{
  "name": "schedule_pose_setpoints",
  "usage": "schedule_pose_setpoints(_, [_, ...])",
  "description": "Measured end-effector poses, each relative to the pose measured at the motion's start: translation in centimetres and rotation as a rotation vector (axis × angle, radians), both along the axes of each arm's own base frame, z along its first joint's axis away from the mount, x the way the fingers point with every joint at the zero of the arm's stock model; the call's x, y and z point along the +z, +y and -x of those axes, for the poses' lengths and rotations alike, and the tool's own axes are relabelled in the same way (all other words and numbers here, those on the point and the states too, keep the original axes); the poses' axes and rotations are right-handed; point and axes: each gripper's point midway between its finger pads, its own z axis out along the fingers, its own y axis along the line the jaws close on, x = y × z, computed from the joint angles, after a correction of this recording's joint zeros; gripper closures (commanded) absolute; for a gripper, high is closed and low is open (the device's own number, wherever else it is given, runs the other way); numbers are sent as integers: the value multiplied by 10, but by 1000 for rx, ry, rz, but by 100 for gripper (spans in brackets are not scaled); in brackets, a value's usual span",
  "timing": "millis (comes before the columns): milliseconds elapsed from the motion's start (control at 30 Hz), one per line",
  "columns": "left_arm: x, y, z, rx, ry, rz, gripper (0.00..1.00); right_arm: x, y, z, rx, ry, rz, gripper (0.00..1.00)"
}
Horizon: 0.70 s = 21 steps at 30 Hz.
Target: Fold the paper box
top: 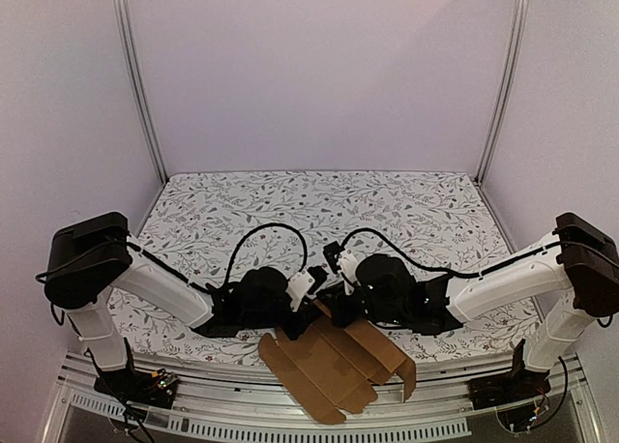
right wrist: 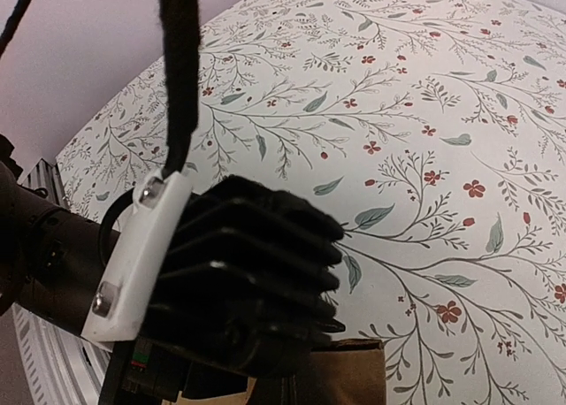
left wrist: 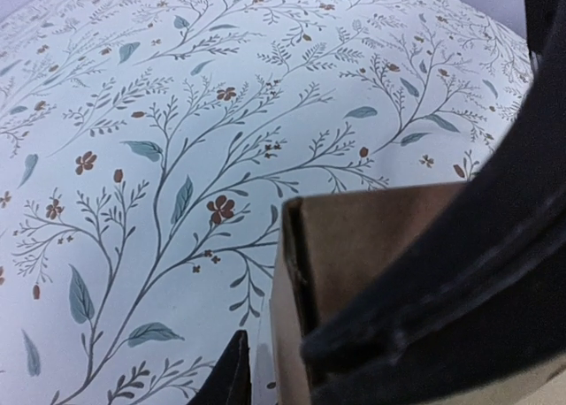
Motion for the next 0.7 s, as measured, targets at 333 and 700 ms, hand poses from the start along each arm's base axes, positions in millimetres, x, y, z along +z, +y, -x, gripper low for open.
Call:
schedule_pose_setpoints(333, [-7,0,1,1,9,-6,81,-2,6,4,1,11,-2,100])
schedule_pose_setpoints(700, [-12,-1,1,2,20,-6,100,-2,7,3,-13,11,-2,100])
